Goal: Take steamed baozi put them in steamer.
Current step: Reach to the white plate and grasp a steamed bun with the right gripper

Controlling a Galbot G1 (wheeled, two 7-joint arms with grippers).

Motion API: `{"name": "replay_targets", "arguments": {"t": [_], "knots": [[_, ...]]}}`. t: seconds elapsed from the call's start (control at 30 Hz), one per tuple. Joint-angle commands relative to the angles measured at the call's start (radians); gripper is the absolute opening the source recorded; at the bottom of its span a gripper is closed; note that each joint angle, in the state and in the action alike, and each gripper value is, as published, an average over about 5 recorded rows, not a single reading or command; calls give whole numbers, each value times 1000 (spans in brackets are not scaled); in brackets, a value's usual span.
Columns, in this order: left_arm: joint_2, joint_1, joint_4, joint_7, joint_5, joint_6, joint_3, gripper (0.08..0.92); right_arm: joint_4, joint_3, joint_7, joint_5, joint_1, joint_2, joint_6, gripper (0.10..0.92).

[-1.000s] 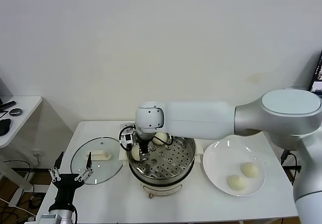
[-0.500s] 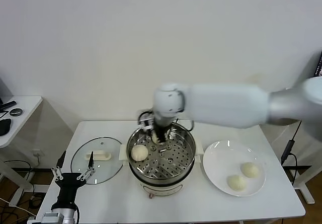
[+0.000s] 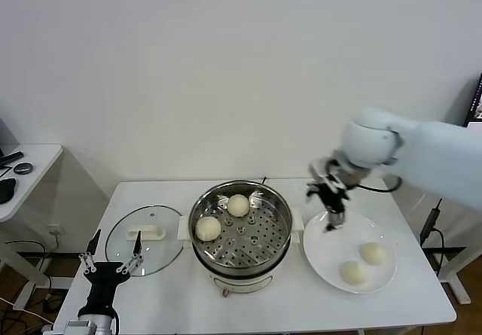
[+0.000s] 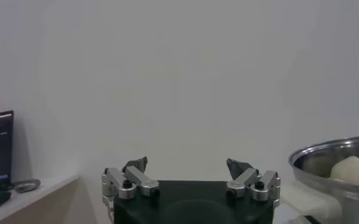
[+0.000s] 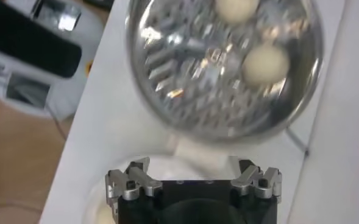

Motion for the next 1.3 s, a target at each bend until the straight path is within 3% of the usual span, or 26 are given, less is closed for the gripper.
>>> {"name": "replay_targets", "arguments": {"t": [0.03,0.47,1.13,1.3], "knots": [[-1,0,1,1,2,1,0,823,20,63,-17,-217,-255,-199,110,823],[-10,10,-1,1,10,1,-17,823,-106,349,97,-290,-645,-123,71,823],[-13,16,5,2,17,2,-35,823,-225,510,128,-355,-842,-60,81,821],[-15,17,4,1,19,2,-35,823,-227,528,139,-350,-851,-49,75,734]]}}
